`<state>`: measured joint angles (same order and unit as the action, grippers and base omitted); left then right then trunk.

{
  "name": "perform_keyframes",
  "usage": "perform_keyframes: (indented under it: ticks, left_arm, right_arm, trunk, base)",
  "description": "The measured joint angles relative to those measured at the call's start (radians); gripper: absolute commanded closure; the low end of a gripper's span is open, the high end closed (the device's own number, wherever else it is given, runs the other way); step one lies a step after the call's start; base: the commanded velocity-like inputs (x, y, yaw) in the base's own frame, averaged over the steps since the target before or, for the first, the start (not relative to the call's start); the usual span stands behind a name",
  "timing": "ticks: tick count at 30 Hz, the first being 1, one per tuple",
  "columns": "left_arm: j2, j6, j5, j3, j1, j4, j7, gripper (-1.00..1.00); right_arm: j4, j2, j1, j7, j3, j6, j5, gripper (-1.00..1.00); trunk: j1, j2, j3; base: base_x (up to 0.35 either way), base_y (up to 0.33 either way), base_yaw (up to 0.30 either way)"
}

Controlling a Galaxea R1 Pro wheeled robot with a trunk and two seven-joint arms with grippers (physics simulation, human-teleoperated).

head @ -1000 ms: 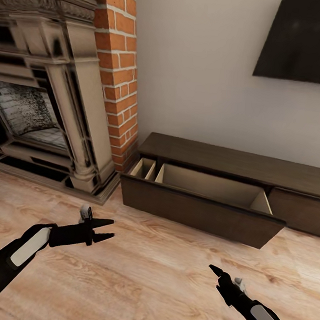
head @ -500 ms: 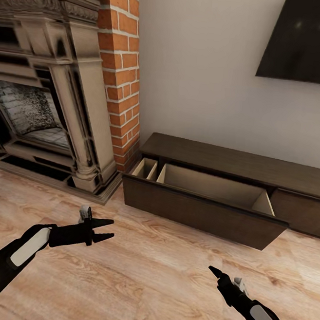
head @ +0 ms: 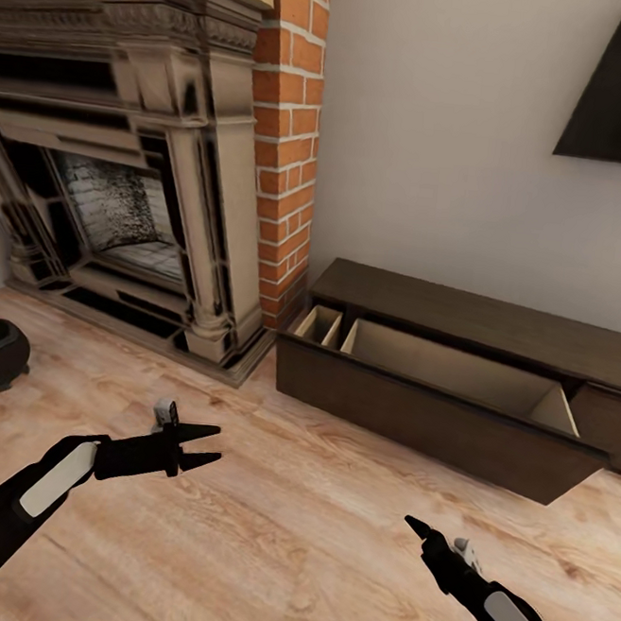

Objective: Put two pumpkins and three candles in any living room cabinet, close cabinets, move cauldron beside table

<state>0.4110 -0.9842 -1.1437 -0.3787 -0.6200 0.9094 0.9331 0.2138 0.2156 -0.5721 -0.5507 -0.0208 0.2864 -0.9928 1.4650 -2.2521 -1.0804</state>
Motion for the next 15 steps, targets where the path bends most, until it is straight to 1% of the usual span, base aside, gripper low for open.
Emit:
perform_keyframes:
  ticks: [4,6,9,15]
  left_arm:
    - [0.0,0.0,0.0,0.0,0.0,-0.001,0.0,-1.0]
    - [0.0,0.0,0.0,0.0,0.0,-0.002,0.0,-1.0]
    - [-0.001,0.0,0.0,0.0,0.0,-0.006,-0.001,-1.0]
    - [-0.001,0.0,0.003,-0.001,0.0,-0.008,-0.003,-1.0]
  right_arm:
    - [-0.001,0.001,0.0,-0.001,0.0,-0.027,0.0,-1.0]
    - [-0.001,0.001,0.0,-0.001,0.0,-0.034,0.0,-1.0]
    - [-0.001,0.001,0.0,0.0,0.0,-0.038,0.001,-1.0]
    - [-0.001,0.0,0.0,0.003,0.0,-0.04,0.001,-1.0]
  trunk:
    - [0.0,0.0,0.0]
    - [0.0,0.0,0.0]
    - [0.0,0.0,0.0]
    - [0.0,0.0,0.0]
  base:
    - [-0.245,0.196,0.282]
    - [-0.251,0.199,0.153]
    - [-0.252,0.199,0.065]
    - [-0.251,0.197,0.016]
